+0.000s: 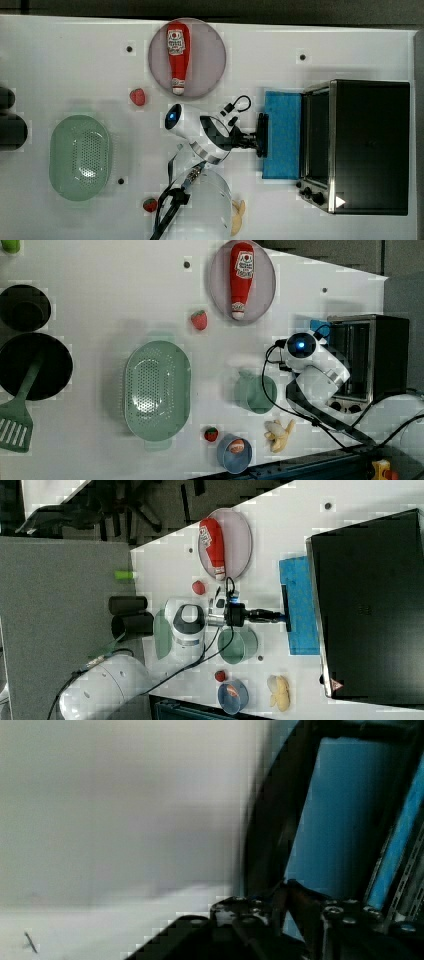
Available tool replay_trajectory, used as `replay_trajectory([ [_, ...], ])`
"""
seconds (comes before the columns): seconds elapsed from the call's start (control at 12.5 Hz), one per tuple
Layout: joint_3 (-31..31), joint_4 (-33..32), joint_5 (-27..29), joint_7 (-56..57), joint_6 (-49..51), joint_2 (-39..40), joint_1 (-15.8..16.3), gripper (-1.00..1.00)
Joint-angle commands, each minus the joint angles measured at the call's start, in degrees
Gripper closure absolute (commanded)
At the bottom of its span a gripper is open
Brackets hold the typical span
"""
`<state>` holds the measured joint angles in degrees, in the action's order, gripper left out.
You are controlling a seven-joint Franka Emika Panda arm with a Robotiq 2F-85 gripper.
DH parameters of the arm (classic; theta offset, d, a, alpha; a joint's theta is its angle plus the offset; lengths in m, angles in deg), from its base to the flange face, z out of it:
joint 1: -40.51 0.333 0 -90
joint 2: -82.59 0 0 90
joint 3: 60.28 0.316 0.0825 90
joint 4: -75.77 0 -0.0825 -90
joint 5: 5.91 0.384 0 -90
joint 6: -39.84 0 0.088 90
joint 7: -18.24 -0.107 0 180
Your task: Flap open oven.
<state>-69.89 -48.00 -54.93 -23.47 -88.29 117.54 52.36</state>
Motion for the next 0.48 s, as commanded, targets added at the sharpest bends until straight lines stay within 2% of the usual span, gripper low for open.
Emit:
replay_trajectory([
  [0.08, -0.64, 2.13, 3.85, -4.17, -2.04, -5.19, -0.49, 0.65],
  [0.32, -0.6, 2.0, 17.27, -3.34, -6.45, -10.11, -1.06, 0.65],
  [0.48, -0.68, 2.11, 28.62, -3.34, -6.81, -14.47, -1.2, 0.65],
])
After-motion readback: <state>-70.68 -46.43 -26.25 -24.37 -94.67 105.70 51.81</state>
